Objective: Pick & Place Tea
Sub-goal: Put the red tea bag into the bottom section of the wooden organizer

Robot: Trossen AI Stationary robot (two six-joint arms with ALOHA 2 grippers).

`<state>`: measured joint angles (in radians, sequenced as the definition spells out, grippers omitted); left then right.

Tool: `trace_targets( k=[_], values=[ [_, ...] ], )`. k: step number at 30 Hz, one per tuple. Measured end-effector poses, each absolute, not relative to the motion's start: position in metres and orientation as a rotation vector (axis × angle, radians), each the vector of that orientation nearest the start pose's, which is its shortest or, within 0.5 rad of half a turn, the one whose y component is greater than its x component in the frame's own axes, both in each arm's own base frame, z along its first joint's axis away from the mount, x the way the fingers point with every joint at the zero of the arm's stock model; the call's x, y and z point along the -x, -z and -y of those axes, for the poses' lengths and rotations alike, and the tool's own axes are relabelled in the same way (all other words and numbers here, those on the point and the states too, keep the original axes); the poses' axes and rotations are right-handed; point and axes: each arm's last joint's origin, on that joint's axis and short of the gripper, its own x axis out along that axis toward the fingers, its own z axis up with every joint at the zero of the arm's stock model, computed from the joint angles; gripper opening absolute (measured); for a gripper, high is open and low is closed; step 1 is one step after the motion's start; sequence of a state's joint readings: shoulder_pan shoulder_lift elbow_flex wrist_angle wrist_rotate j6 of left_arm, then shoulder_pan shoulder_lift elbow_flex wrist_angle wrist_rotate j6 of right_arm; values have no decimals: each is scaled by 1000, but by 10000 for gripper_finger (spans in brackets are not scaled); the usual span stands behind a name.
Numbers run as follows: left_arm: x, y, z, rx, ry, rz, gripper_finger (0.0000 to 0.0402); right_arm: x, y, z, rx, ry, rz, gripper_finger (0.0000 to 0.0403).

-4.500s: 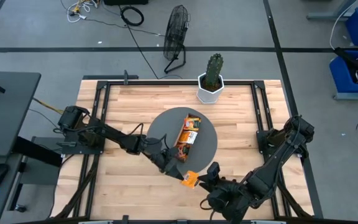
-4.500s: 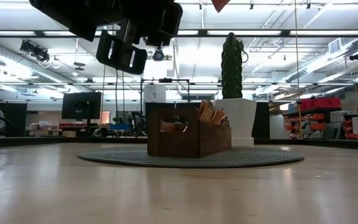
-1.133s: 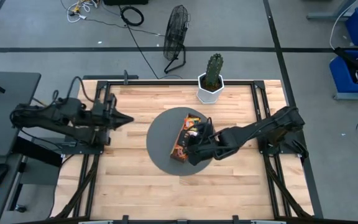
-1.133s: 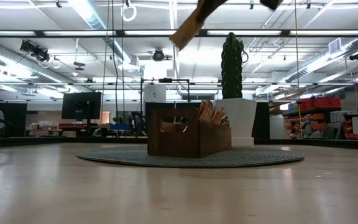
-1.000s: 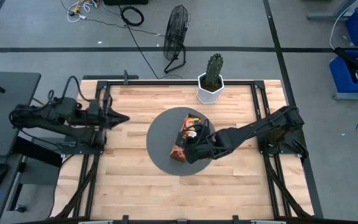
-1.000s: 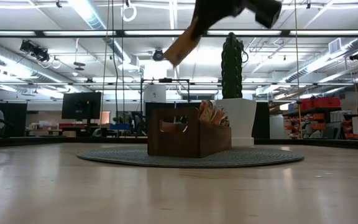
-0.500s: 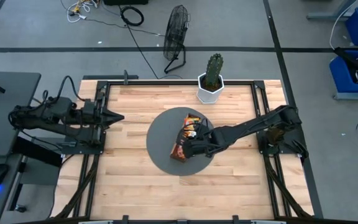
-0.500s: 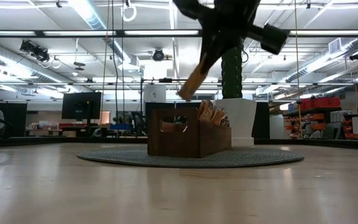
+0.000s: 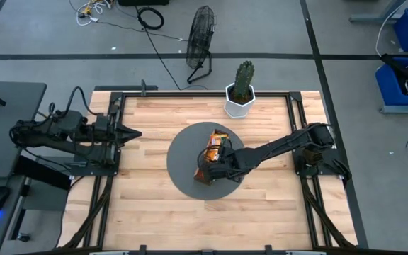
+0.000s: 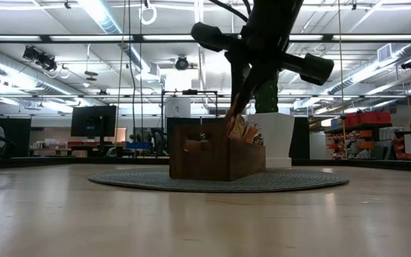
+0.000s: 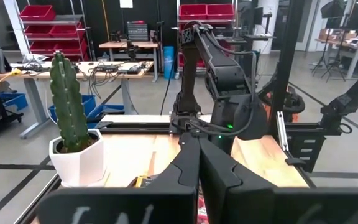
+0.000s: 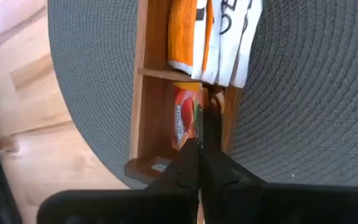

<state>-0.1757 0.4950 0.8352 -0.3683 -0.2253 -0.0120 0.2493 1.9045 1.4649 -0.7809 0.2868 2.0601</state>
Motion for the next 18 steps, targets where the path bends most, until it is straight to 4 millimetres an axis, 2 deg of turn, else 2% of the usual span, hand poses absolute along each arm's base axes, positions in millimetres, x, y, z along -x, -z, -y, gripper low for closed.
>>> trace_targets(
  k=[11,18],
  values=[
    [-94,-364,10,7,-50,-32,7,-385,-212,-86,-1441,1069,-592,3],
    [-94,-364,10,6,-50,-32,7,-384,-212,-84,-1411,1083,-600,52]
  ],
)
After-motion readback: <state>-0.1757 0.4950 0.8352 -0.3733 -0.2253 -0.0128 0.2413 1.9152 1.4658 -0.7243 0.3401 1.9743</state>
